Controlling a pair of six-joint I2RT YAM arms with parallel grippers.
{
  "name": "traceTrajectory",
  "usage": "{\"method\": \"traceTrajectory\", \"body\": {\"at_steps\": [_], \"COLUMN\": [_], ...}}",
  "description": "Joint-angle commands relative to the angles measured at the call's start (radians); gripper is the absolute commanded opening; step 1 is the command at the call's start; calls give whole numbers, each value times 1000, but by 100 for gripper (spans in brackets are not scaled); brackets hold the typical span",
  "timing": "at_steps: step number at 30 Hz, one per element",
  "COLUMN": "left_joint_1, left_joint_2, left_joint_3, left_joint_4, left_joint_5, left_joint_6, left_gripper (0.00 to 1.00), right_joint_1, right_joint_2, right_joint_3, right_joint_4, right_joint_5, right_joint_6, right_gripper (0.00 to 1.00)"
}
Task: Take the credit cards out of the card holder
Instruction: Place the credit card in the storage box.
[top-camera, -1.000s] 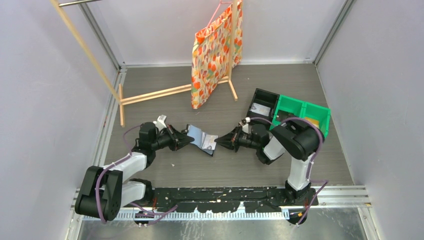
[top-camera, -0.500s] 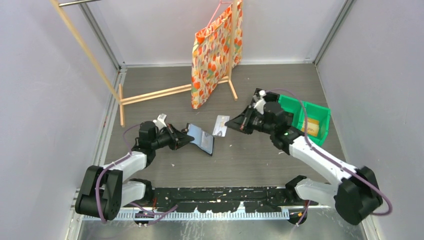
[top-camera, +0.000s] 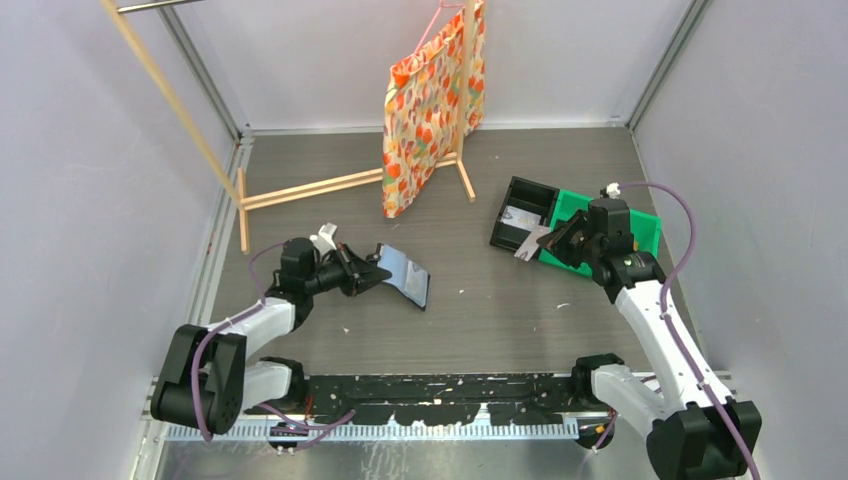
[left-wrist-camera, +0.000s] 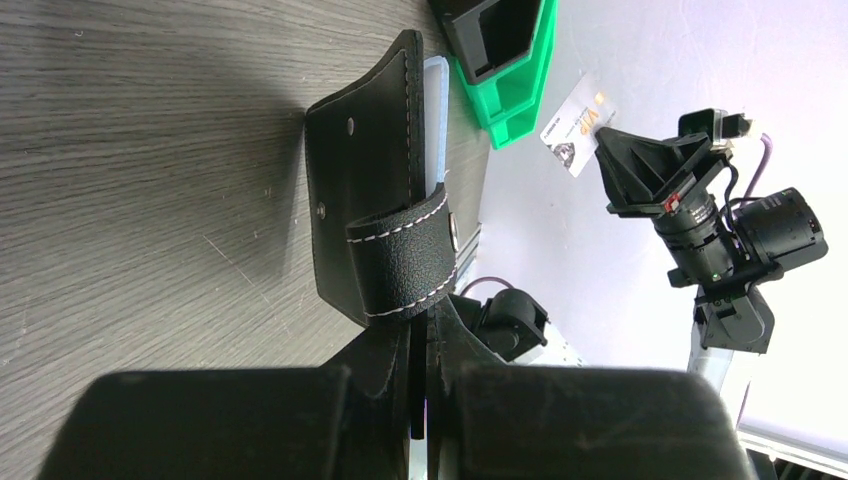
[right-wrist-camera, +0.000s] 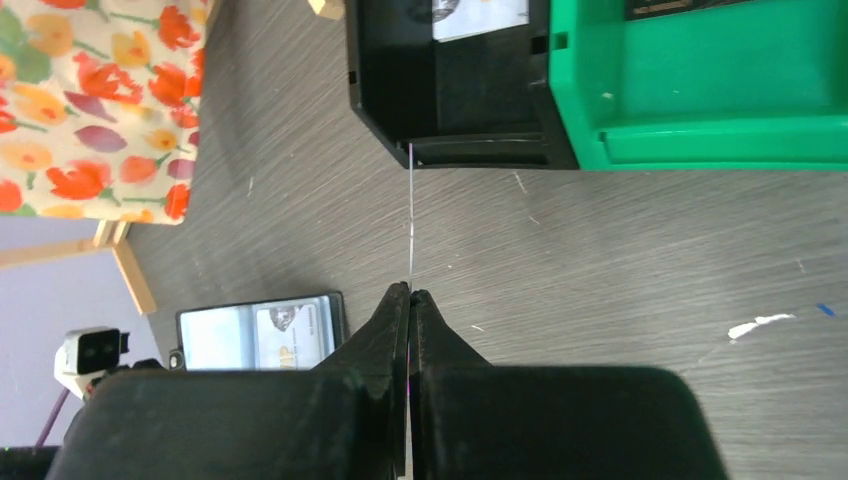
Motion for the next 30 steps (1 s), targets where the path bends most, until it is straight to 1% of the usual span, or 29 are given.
{"method": "traceTrajectory", "body": {"at_steps": [1, 6, 11, 12, 15, 17, 18, 20, 22, 23, 25, 28, 30], "left_joint_1": [-6, -8, -9, -9, -9, -9, -9, -9, -10, -10, -11, -12, -12], "left_joint_2": [9, 18, 18, 16, -1, -18, -25, -38, -48, -48, -48, -45, -46], "left_joint_3": [34, 28, 26, 24, 22, 23, 23, 18, 11, 9, 11, 20, 24], "left_joint_4": [45, 49, 39, 38, 23, -5, -21, -34, -38, -38, -38, -38, -42], "left_joint_5": [29, 28, 30, 29, 28, 24, 23, 21, 16, 15, 16, 22, 25], "left_joint_6": [11, 13, 21, 20, 21, 31, 38, 41, 41, 41, 40, 40, 42], "left_gripper": [1, 1, 1, 0, 1, 1, 1, 0, 1, 1, 1, 0, 1], "right_joint_1": [-8, -4, 78, 94, 110, 126, 138, 168, 191, 197, 202, 203, 202], "right_joint_2": [4, 107, 174, 199, 303, 405, 453, 571, 668, 696, 723, 704, 695], "right_joint_3": [82, 155, 171, 192, 313, 420, 486, 649, 762, 781, 757, 662, 643], "right_joint_4": [-48, -58, 15, 24, -22, -116, -198, -427, -572, -586, -550, -418, -395], "right_joint_5": [153, 327, 496, 517, 558, 598, 636, 714, 739, 726, 699, 714, 734], "right_joint_6": [36, 198, 419, 445, 528, 611, 670, 811, 896, 914, 969, 1037, 1083], "right_gripper": [1, 1, 1, 1, 1, 1, 1, 1, 1, 1, 1, 1, 1]}}
